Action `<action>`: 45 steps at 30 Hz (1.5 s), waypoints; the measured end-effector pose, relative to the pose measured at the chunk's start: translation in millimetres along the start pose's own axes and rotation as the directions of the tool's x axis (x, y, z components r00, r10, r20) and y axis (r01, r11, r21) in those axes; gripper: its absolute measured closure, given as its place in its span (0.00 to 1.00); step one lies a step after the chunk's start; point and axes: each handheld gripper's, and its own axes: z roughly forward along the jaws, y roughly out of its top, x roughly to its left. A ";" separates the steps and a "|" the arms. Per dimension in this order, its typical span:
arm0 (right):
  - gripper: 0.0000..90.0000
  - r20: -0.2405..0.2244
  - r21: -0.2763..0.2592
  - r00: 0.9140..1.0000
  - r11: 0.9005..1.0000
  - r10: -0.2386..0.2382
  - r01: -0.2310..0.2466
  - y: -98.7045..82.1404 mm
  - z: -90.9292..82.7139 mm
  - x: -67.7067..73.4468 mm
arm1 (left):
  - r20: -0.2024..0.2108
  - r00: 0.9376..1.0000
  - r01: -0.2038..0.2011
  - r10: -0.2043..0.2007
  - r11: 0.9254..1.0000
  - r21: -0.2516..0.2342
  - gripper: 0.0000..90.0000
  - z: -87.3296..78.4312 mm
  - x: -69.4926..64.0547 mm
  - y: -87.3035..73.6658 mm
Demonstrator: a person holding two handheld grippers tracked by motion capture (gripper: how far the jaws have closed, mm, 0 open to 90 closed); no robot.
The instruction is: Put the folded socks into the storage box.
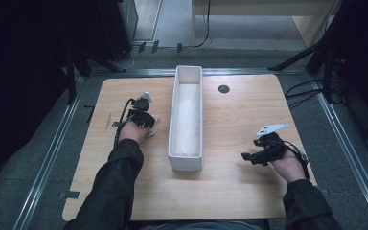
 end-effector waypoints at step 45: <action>0.05 0.102 -0.031 0.994 0.998 -0.048 0.051 -15.8 31.0 1.8 | 0.210 0.967 0.123 -0.141 0.988 0.096 0.86 -109.0 3.4 14.1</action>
